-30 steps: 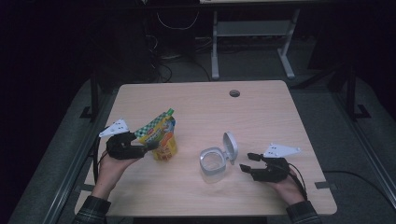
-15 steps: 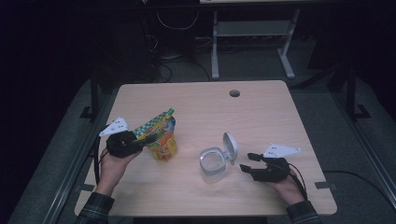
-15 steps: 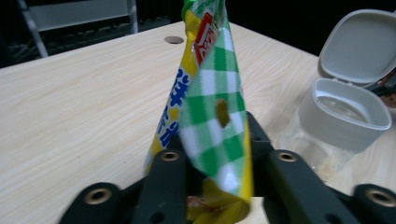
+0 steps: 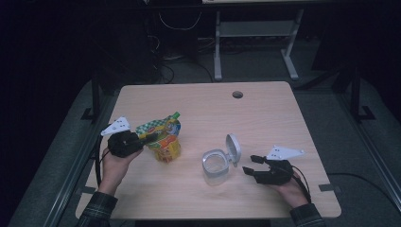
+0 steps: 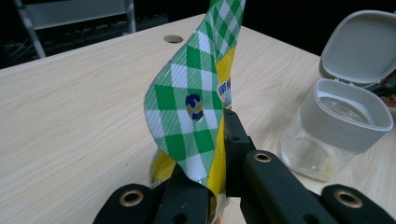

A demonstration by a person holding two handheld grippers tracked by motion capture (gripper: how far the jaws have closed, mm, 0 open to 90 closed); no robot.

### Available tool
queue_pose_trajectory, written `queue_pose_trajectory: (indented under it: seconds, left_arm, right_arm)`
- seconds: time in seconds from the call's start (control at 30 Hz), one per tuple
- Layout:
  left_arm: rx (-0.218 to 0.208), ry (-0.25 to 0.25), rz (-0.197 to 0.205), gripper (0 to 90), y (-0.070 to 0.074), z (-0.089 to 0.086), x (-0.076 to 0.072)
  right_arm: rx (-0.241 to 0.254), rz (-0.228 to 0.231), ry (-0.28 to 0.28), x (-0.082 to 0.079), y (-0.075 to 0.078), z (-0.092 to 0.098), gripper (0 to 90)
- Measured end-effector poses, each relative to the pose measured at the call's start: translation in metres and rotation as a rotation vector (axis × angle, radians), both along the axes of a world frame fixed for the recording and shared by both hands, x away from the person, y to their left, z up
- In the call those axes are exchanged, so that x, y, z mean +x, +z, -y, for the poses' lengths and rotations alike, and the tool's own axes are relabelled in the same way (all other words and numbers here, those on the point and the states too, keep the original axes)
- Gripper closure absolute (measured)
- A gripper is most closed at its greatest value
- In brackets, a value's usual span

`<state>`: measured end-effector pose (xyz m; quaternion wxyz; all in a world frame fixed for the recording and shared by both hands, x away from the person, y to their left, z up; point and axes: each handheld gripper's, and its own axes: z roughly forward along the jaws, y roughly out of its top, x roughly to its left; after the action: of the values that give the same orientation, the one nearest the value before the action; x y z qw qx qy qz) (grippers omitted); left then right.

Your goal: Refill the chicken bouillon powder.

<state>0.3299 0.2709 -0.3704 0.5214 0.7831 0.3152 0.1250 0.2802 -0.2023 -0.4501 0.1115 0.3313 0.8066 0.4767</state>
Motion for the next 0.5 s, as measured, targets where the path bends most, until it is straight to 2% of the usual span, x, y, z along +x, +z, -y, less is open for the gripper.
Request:
queue_pose_trajectory:
  seconds: [0.2,0.5]
  left_arm:
    - [-0.012,-0.02,0.002,90.0,0.007,0.002,0.001]
    - [0.0,-0.049,0.01,90.0,0.018,0.008,-0.001]
  right_arm:
    - [0.0,-0.003,-0.004,-0.001,0.0,0.001,41.9]
    - [-0.002,-0.003,-0.005,-0.002,0.0,0.001,41.9]
